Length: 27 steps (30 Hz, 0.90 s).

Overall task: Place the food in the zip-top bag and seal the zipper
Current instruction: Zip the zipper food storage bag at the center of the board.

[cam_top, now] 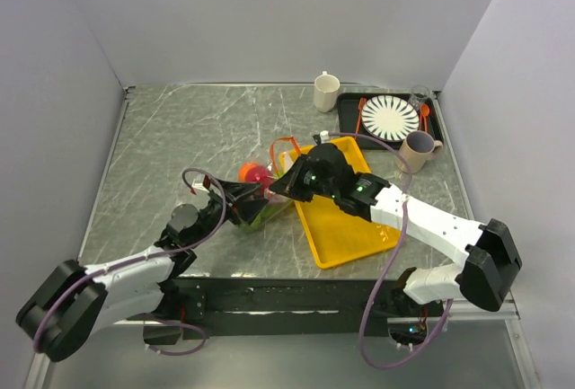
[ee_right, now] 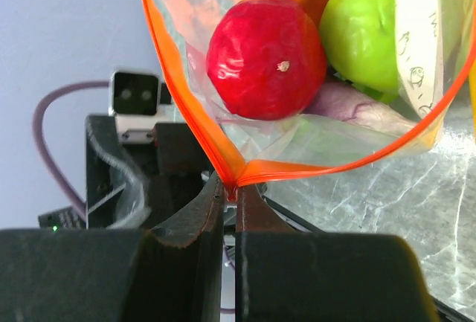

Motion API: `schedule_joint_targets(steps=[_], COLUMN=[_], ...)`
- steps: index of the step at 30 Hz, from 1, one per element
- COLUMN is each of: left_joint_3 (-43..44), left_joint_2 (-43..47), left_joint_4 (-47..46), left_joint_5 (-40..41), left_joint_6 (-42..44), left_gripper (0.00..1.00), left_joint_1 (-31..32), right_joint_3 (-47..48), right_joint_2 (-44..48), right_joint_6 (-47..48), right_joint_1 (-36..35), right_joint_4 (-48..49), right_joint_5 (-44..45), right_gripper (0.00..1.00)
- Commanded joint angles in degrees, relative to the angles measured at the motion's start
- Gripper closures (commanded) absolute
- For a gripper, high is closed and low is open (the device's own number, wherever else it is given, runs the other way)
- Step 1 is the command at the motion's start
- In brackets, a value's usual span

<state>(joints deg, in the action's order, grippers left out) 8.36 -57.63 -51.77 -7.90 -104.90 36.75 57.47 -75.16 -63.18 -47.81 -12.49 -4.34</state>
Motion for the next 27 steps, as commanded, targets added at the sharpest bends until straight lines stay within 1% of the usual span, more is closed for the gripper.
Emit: schedule_joint_targets(steps=[1, 2, 7, 8, 10, 11, 13, 14, 17, 19, 21, 22, 25, 26, 27], left_joint_3=[1.83, 2.10, 4.12, 4.29, 4.99, 5.09, 5.70, 5.79, 5.62, 4.83, 4.30, 4.21, 4.30, 4.30, 4.03], left_joint_2=[-5.28, -6.17, -10.74, -11.19, -12.07, -12.33, -12.86, -13.04, -13.21, -13.13, -13.13, -13.04, -12.69, -12.60, -12.42], left_joint_4=[-12.20, -13.09, -15.98, -16.52, -16.70, -16.52, -16.00, -15.65, -14.85, -14.59, -14.33, -14.24, -12.31, -11.70, -10.99], left_joint_5=[-1.41, -1.68, -1.77, -1.85, -1.85, -1.94, -2.38, -2.47, -2.65, -2.47, -2.38, -2.47, -3.26, -3.43, -3.52], left_joint_6=[-3.64, -4.51, -5.84, -6.10, -6.28, -6.45, -6.37, -6.28, -6.45, -6.81, -7.25, -7.25, -6.81, -6.63, -6.80], left_gripper=[0.30, 0.32, 0.36, 0.40, 0.43, 0.49, 0.57, 0.70, 0.84, 0.84, 0.80, 0.81, 0.90, 0.95, 0.96], left_joint_1=[0.16, 0.25, 1.57, 2.00, 2.27, 2.27, 2.18, 2.27, 2.45, 2.53, 2.62, 2.54, 2.62, 2.62, 2.71], right_joint_3=[-1.13, -1.40, -1.84, -1.49, -1.66, -2.01, -2.27, -2.63, -3.07, -2.81, -2.28, -2.10, -1.66, -1.84, -1.84], right_joint_2=[3.79, 4.14, 4.76, 4.67, 4.84, 4.84, 4.93, 5.02, 5.63, 5.81, 5.81, 5.90, 5.63, 5.72, 5.63], right_joint_6=[0.07, 0.07, 1.12, 1.47, 1.48, 1.48, 1.39, 1.22, 1.13, 1.13, 1.39, 1.39, 1.30, 1.04, 0.86], right_joint_1=[-1.05, -1.23, -1.93, -2.02, -2.37, -2.37, -2.46, -2.55, -2.64, -2.55, -2.55, -2.55, -2.46, -2.46, -2.55], right_joint_4=[2.65, 2.65, 2.39, 1.60, 1.33, 1.42, 1.33, 1.50, 1.94, 1.60, 1.42, 1.07, 1.15, 1.50, 1.77], right_joint_5=[0.21, 0.29, 0.12, 0.21, 0.38, 0.38, 0.38, 0.30, 0.82, 1.52, 2.23, 2.58, 3.28, 3.46, 3.81], right_gripper=[0.95, 0.95, 0.95, 0.95, 0.95, 0.95, 0.96, 0.96, 0.96, 0.96, 0.96, 0.96, 0.96, 0.96, 0.96])
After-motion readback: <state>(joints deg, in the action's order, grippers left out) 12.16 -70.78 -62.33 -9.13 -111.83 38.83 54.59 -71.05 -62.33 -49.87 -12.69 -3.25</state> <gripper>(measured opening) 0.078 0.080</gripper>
